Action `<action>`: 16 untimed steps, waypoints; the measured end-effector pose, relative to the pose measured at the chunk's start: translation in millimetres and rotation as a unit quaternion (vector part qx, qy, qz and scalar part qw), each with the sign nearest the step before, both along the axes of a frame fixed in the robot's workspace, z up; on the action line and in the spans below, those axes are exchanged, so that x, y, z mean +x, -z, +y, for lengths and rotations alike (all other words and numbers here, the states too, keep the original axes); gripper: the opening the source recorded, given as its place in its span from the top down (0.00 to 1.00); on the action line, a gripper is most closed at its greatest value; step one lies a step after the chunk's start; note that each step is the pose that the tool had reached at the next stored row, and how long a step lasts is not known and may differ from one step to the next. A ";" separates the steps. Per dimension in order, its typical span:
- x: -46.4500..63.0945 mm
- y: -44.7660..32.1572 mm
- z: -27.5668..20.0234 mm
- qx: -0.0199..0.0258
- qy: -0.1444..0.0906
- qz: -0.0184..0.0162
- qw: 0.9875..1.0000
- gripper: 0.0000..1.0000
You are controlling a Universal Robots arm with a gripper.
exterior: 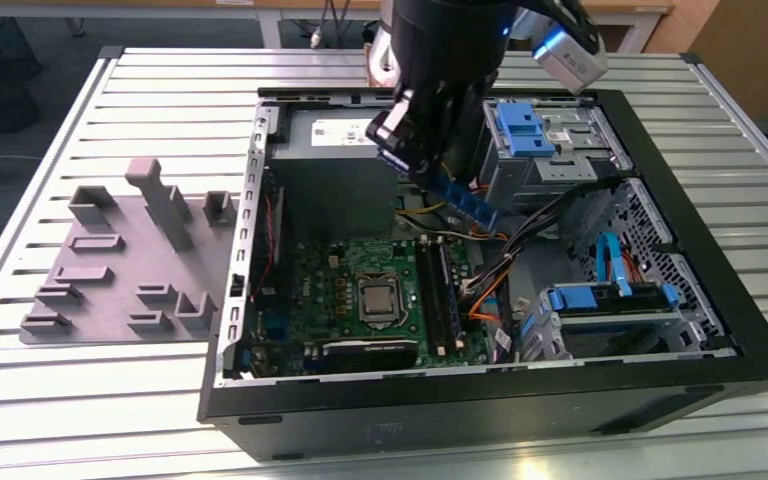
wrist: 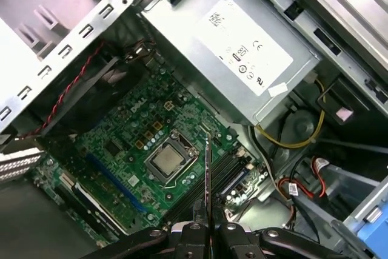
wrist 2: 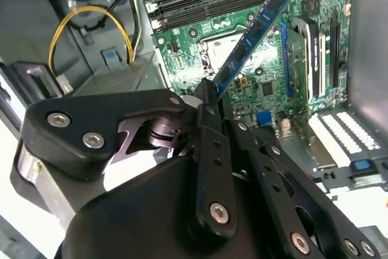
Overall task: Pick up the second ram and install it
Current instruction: 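Insert the second ram into the second slot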
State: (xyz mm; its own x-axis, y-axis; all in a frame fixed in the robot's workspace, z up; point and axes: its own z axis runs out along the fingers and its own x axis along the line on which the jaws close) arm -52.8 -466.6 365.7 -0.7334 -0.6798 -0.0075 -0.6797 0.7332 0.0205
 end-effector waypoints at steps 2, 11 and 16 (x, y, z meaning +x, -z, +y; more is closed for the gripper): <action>0.2 0.4 0.0 -0.002 0.010 0.000 1.000 0.86; 0.5 1.0 0.0 -0.004 0.050 0.000 0.999 0.86; 0.5 1.1 0.0 -0.004 0.057 0.000 0.998 0.86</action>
State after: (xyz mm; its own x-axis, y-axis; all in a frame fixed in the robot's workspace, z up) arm -52.4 -466.6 364.6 -0.8063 -0.5915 -0.0024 -0.5915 0.8062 0.0148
